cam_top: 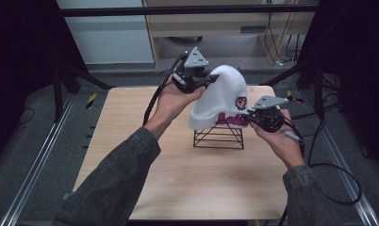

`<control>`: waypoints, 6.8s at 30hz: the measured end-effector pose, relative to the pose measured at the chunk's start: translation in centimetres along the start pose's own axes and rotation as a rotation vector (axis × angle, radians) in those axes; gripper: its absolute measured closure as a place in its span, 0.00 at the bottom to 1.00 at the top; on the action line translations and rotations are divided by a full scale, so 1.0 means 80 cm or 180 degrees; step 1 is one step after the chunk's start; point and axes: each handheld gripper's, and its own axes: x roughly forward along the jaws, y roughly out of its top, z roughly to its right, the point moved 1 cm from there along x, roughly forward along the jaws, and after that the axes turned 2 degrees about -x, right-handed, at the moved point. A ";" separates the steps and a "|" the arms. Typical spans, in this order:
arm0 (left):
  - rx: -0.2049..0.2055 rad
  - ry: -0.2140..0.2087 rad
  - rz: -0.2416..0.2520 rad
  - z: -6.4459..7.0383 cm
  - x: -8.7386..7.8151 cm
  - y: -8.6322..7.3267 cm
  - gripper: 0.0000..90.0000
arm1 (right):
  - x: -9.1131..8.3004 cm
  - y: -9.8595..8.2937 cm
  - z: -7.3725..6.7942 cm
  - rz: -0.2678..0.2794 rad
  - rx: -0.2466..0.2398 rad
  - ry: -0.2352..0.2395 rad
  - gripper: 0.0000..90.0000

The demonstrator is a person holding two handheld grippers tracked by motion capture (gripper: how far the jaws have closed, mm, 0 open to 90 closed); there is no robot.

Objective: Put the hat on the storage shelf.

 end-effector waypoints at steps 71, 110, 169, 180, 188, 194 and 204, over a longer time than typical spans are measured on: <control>-0.0102 -0.0245 -0.0284 0.028 0.043 -0.070 0.92 | 0.036 -0.078 -0.002 -0.0297 0.0361 0.0242 0.85; -0.0290 -0.0191 -0.0431 0.033 0.051 -0.116 0.82 | 0.045 -0.105 -0.006 -0.0393 0.0549 0.0327 0.77; -0.0336 -0.0020 -0.0452 0.100 -0.096 -0.198 0.06 | -0.066 -0.057 -0.098 0.0514 0.0319 -0.0082 0.08; -0.0225 0.0169 -0.0622 0.103 -0.130 -0.248 0.05 | -0.056 -0.035 -0.120 0.0537 0.0189 0.0043 0.06; -0.0412 0.0234 -0.0664 0.093 -0.149 -0.282 0.05 | -0.042 -0.023 -0.128 0.0461 0.0151 0.0092 0.09; -0.0557 0.0304 -0.0692 0.082 -0.160 -0.311 0.05 | -0.028 -0.014 -0.136 0.0432 0.0120 0.0092 0.10; -0.0787 0.0406 -0.0719 0.063 -0.182 -0.348 0.05 | -0.005 -0.001 -0.146 0.0382 0.0145 0.0164 0.10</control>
